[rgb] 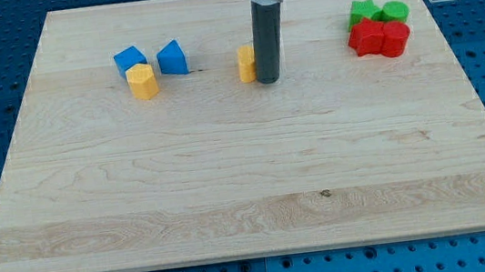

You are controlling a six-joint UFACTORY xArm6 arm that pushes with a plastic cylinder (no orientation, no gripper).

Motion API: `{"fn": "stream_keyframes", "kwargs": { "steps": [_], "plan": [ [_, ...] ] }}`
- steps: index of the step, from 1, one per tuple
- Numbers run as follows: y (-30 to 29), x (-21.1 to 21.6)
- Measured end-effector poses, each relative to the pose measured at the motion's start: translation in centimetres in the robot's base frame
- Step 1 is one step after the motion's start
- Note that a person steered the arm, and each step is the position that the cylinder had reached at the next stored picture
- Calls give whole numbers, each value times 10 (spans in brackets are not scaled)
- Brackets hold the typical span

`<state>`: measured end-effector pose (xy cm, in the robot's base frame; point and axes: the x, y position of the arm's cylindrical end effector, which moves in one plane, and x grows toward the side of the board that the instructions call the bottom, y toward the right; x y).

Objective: Push the yellow heart to the bottom of the blue triangle

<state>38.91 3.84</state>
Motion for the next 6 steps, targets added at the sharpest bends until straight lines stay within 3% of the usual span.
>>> {"fn": "stream_keyframes", "kwargs": {
  "steps": [3, 6],
  "plan": [
    [39, -32],
    [-11, -32]
  ]
}}
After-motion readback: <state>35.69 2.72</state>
